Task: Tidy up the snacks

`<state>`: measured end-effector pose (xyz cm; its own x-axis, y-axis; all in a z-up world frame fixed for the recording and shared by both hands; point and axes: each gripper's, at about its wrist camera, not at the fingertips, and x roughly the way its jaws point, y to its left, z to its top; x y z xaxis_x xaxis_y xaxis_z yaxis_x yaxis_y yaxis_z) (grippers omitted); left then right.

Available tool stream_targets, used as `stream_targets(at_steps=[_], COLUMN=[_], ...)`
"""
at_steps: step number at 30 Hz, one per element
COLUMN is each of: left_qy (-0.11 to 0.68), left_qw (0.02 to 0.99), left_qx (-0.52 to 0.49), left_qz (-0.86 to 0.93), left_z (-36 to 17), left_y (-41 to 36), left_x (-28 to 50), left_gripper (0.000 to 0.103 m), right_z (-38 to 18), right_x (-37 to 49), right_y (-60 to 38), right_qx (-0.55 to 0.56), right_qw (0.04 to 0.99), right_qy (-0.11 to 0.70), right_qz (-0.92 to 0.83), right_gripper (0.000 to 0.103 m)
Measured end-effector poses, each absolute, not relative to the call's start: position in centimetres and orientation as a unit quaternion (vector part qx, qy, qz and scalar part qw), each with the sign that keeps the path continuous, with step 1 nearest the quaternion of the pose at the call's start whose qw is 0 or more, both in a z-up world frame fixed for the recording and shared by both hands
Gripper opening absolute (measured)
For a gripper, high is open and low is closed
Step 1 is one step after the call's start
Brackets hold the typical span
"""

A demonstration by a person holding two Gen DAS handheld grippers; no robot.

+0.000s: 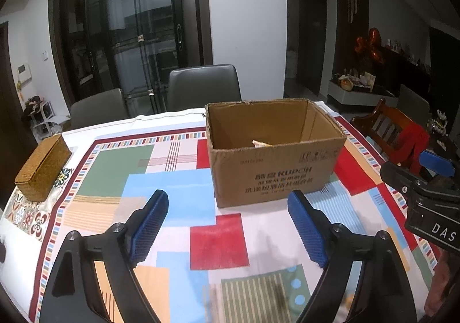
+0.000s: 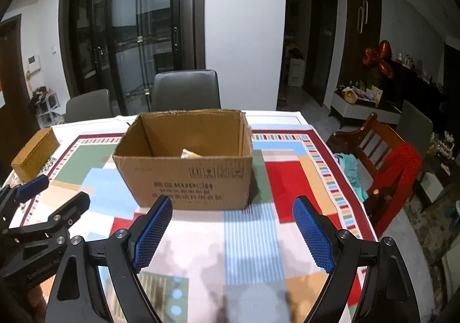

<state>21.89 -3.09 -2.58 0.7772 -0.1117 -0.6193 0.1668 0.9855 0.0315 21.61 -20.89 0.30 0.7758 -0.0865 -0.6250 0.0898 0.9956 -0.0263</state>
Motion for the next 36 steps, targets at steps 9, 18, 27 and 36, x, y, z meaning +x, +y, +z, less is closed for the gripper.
stream_targets(at_steps=[9,18,27,36], left_qy=[0.339,0.352,0.347,0.34], left_qw=[0.937,0.934,0.937,0.94], left_qx=[0.035,0.02,0.024,0.011], left_qz=[-0.071,-0.057,-0.042,-0.032], left_z=[-3.5,-4.4,-4.0,-4.0], left_y=[-2.8,-1.8,-1.3,-0.6], left_x=[18.6,15.6,13.0,10.7], left_gripper=[0.091,0.092,0.097,0.102], right_z=[-0.7,-0.3,-0.7,-0.7], right_x=[18.5,16.0,14.0,11.8], right_y=[-21.3,-20.8,-20.3,-20.1], right_qx=[0.011,0.008,0.013,0.008], right_qw=[0.934,0.937,0.935,0.936], right_qy=[0.353,0.344,0.35,0.347], right_qz=[-0.056,-0.062,-0.058,-0.068], right_gripper=[0.087,0.087,0.092,0.093])
